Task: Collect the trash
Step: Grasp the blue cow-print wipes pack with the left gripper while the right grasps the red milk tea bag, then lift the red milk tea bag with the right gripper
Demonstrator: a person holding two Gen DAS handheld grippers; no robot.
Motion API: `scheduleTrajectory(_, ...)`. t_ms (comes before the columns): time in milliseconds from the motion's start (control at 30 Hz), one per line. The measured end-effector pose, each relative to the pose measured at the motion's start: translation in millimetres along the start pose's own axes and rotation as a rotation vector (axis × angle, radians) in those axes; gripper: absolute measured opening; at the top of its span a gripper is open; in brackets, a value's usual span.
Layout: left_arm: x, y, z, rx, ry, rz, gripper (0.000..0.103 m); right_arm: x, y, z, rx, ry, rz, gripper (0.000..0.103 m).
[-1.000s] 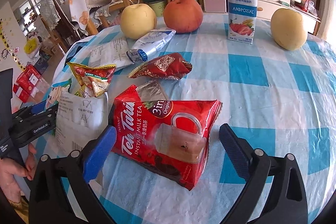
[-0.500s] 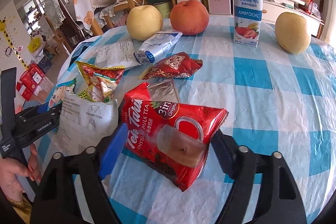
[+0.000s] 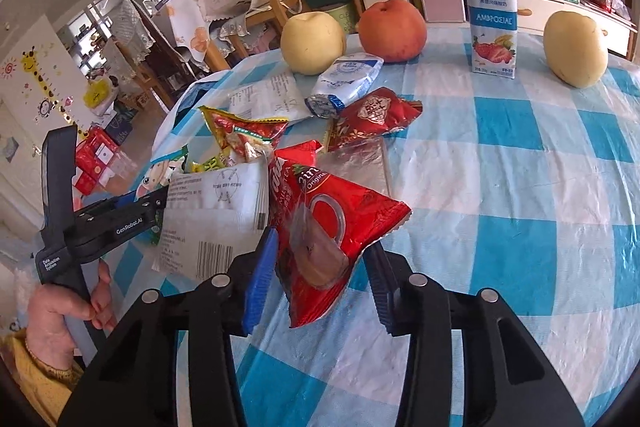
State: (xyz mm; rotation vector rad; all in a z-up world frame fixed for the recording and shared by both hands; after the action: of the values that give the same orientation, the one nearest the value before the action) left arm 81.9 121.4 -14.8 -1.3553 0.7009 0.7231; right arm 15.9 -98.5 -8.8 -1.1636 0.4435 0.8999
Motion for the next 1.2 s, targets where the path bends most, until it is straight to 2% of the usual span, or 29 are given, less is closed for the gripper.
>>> scheduleTrajectory(233, 1, 1, 2, -0.001, -0.001, 0.000, 0.049, 13, -11, -9, 0.039, -0.003, -0.050, 0.063)
scheduleTrajectory(333, 1, 1, 3, 0.002, -0.004, 0.001, 0.049, 20, -13, -11, 0.048, -0.003, -0.046, 0.072)
scheduleTrajectory(400, 2, 1, 4, 0.001, -0.003, 0.001, 0.049, 19, -16, -11, 0.058, -0.010, -0.062, 0.083)
scheduleTrajectory(500, 1, 1, 4, 0.003, -0.005, 0.001, 0.049, 22, -16, -8, 0.053, -0.011, -0.052, 0.091)
scheduleTrajectory(667, 1, 2, 4, 0.002, -0.003, 0.000, 0.049, 32, -18, 6, -0.009, 0.064, -0.023, 0.097)
scheduleTrajectory(767, 1, 3, 4, 0.005, 0.001, -0.001, 0.049, 33, -18, 6, -0.015, 0.061, -0.024, 0.094)
scheduleTrajectory(867, 0, 4, 5, 0.007, 0.004, -0.003, 0.049, 30, -15, 5, -0.005, 0.057, -0.029, 0.075)
scheduleTrajectory(967, -1, 5, 6, 0.000, 0.006, -0.004, 0.048, 27, -12, 7, 0.001, 0.046, -0.025, 0.065)
scheduleTrajectory(1067, -3, 5, 8, -0.009, 0.015, -0.007, 0.047, 25, -9, 8, 0.014, 0.025, -0.013, 0.047)
scheduleTrajectory(1200, -7, 6, 10, -0.015, 0.032, -0.016, 0.047, 18, -5, 12, 0.019, -0.003, -0.030, 0.037)
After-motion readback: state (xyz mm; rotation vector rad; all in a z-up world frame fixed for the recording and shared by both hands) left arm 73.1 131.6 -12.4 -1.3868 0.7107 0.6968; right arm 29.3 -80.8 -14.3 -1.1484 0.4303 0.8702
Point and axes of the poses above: each gripper's, at about its wrist camera, not at the fingertips, and x roughly the way its jaws point, z to its left, y to its underside, the point moved 4 cm from there along x, roughly the way its jaws point, and after that the axes turned 1 degree about -y, right-handed, at the moved point
